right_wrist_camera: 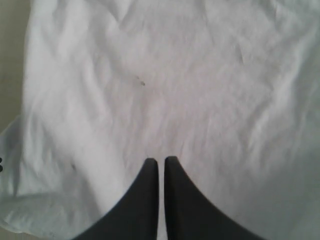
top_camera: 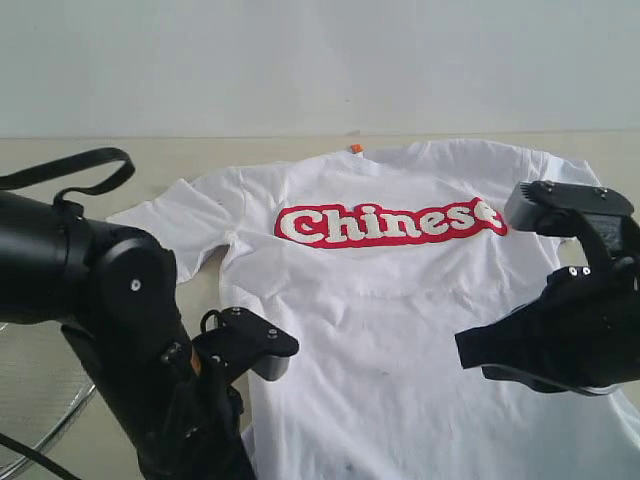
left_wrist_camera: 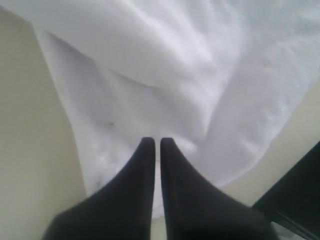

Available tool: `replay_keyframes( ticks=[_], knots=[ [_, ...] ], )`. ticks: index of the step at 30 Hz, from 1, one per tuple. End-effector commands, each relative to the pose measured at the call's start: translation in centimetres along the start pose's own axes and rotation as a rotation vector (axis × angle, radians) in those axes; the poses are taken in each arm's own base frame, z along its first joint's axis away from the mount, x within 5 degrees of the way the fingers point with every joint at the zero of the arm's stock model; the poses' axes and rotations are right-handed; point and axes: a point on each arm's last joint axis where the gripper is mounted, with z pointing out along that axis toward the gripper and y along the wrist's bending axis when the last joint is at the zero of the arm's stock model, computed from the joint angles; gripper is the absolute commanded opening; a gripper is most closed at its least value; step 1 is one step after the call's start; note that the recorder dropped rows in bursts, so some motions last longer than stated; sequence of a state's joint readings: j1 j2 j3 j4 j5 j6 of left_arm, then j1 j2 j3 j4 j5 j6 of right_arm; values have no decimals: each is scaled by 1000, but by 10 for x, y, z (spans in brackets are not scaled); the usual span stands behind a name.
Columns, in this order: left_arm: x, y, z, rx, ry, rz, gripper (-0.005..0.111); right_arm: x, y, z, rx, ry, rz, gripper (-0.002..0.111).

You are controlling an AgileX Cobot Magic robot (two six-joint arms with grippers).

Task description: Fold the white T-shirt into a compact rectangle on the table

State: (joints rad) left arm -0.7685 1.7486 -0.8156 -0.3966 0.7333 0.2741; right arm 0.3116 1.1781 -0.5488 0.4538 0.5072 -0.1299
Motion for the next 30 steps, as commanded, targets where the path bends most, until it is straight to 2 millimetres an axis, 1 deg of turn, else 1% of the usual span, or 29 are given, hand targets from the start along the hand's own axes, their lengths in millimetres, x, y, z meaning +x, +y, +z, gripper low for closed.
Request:
replay_keyframes(
  ticks=[1, 7, 11, 15, 23, 27, 30],
  knots=[
    [-1, 2, 14, -9, 25, -33, 5, 3, 0, -2, -5, 20, -16, 0],
    [1, 7, 28, -25, 81, -56, 5, 3, 0, -2, -5, 23, -18, 0],
    [7, 7, 32, -23, 127, -92, 5, 3, 0, -2, -5, 23, -26, 0],
    [18, 10, 38, -35, 145, -148, 5, 3, 0, -2, -5, 23, -34, 0],
    [47, 17, 52, -67, 168, -284, 5, 2, 0, -1, -4, 12, -51, 0],
    [58, 19, 52, -85, 140, -332, 5, 2, 0, -1, -3, 10, -58, 0],
    [59, 18, 46, -88, 96, -361, 5, 2, 0, -1, -3, 10, -60, 0]
  ],
)
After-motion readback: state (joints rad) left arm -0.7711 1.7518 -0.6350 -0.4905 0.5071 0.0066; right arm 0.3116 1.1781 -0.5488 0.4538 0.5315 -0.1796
